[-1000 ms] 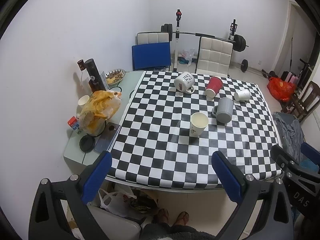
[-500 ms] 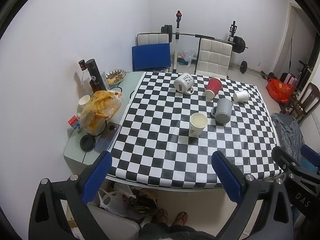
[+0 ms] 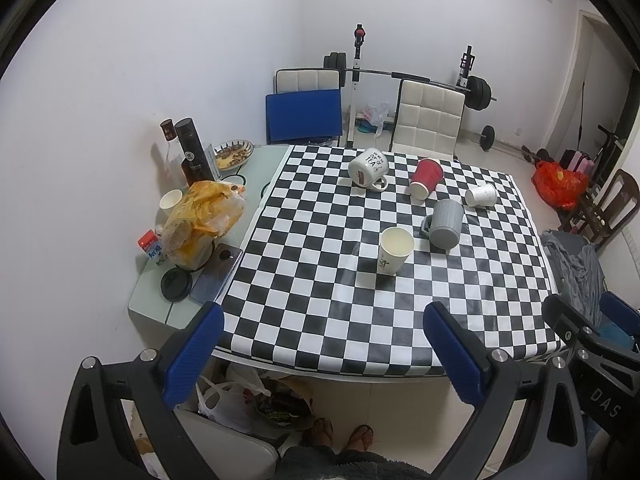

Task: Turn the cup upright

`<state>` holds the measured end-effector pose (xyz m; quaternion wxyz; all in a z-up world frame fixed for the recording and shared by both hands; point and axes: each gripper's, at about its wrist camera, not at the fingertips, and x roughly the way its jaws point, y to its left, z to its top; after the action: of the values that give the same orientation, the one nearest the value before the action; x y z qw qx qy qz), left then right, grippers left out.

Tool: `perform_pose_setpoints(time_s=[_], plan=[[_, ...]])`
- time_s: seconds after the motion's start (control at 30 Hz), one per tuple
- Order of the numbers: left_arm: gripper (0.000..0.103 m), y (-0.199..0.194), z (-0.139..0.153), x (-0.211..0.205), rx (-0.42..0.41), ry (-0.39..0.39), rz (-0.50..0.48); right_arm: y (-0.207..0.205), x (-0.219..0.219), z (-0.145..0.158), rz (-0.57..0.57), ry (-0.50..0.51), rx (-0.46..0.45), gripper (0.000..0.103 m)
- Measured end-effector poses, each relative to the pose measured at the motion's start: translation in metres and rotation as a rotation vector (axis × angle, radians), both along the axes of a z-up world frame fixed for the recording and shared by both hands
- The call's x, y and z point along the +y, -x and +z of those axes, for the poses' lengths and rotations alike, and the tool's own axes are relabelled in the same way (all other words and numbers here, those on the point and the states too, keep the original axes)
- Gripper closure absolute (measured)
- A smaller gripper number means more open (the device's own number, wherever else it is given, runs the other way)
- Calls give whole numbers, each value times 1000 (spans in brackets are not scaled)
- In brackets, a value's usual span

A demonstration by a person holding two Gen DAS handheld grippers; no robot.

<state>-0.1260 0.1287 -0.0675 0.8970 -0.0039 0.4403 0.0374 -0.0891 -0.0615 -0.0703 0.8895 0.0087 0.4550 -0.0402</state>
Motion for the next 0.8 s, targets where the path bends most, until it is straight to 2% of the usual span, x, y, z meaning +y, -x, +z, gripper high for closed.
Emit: perform_pose_setpoints(time_s=[0.8], plan=[[1,3,2,-4,-5,2,7,5,2,0,-4,-1,-3,11]])
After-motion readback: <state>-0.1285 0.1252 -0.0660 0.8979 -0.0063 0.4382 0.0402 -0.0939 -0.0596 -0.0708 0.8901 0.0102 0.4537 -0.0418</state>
